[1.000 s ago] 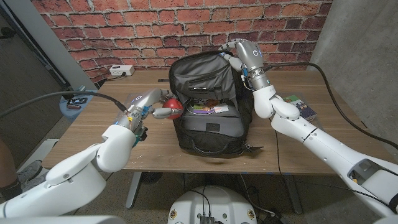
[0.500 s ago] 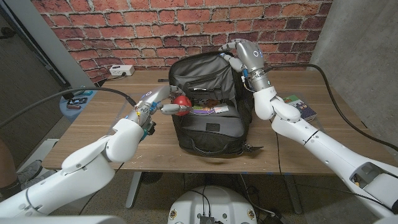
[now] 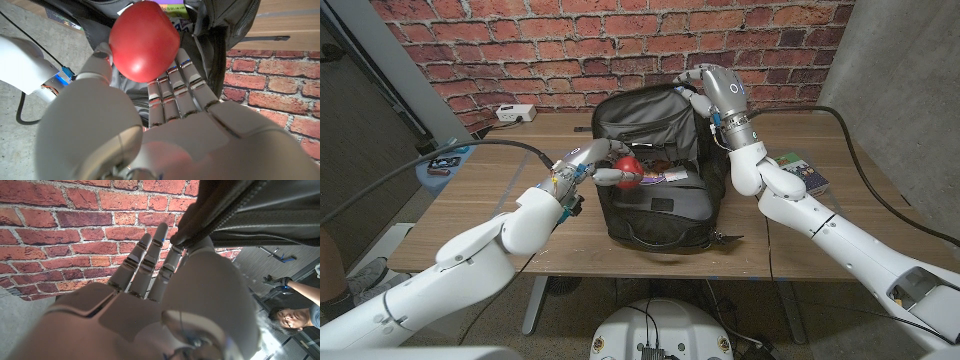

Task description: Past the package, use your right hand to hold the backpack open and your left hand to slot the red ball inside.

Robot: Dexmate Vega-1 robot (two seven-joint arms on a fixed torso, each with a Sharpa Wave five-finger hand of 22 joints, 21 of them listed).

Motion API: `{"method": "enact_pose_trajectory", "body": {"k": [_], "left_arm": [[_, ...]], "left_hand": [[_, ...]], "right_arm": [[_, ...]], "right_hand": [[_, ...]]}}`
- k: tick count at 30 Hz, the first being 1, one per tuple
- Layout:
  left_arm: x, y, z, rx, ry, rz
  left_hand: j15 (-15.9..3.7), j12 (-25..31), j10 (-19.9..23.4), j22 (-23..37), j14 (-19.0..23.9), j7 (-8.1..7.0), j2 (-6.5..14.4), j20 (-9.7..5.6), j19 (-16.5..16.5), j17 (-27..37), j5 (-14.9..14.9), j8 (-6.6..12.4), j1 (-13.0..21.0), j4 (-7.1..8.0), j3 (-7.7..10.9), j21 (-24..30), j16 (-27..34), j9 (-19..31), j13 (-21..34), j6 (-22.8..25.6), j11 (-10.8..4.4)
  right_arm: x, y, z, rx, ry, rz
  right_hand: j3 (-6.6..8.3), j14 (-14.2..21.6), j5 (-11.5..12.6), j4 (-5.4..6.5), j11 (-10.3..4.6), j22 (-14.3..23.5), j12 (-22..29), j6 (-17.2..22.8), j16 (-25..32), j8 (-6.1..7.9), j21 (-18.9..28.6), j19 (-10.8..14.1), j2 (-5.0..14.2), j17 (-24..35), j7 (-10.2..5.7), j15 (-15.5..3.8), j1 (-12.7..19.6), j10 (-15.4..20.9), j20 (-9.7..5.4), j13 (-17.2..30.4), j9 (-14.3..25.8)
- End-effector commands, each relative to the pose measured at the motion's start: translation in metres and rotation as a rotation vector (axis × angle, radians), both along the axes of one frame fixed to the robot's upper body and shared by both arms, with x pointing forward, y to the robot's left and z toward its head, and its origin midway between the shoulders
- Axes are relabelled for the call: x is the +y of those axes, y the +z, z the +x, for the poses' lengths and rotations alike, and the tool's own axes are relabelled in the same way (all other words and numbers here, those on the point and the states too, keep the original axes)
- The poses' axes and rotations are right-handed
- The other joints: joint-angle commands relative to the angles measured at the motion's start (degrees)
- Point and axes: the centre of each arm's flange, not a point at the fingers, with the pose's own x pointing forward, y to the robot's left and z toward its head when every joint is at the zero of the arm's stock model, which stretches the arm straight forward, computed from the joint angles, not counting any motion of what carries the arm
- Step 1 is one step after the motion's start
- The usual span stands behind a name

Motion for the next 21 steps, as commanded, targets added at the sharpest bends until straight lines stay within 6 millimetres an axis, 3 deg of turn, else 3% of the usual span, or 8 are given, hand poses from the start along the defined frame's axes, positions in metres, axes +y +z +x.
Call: {"method": "enact_pose_trajectory", "body": {"k": [1, 21], "left_arm": [[-0.010, -0.001, 0.006, 0.014, -0.032, 0.010], [-0.026, 0.006, 0.023, -0.013, -0.069, 0.022]], "left_hand": [[-3.22, 0.32, 7.13, 0.15, 3.84, -3.31, 6.14, -0.02, 0.14, 0.22, 0.54, 2.55, 5.47, 0.25, 0.30, 0.43, -0.18, 4.97, 8.85, 3.96, -6.77], [-3.25, 0.34, 7.36, 0.14, 4.03, -3.42, 6.18, -0.05, 0.04, 0.57, 0.74, 2.94, 5.59, 0.18, 0.24, 0.71, -0.33, 5.06, 9.43, 4.19, -6.69]], "right_arm": [[-0.002, -0.004, -0.003, 0.002, 0.002, 0.010], [-0.006, -0.011, -0.007, 0.004, 0.014, 0.019]], "right_hand": [[-0.28, 0.27, 0.59, -0.29, -0.53, 0.14, 0.20, 0.29, -0.04, 0.26, 0.15, -0.09, 0.97, 0.22, -0.13, -6.84, 0.44, 0.46, -7.48, 0.07, 0.15], [-0.34, 0.19, 0.63, -0.29, -0.52, 0.14, 0.15, 0.34, -0.10, 0.17, 0.10, -0.30, 0.98, 0.29, -0.08, -6.85, 0.56, 0.61, -7.53, 0.25, 0.19]]}}
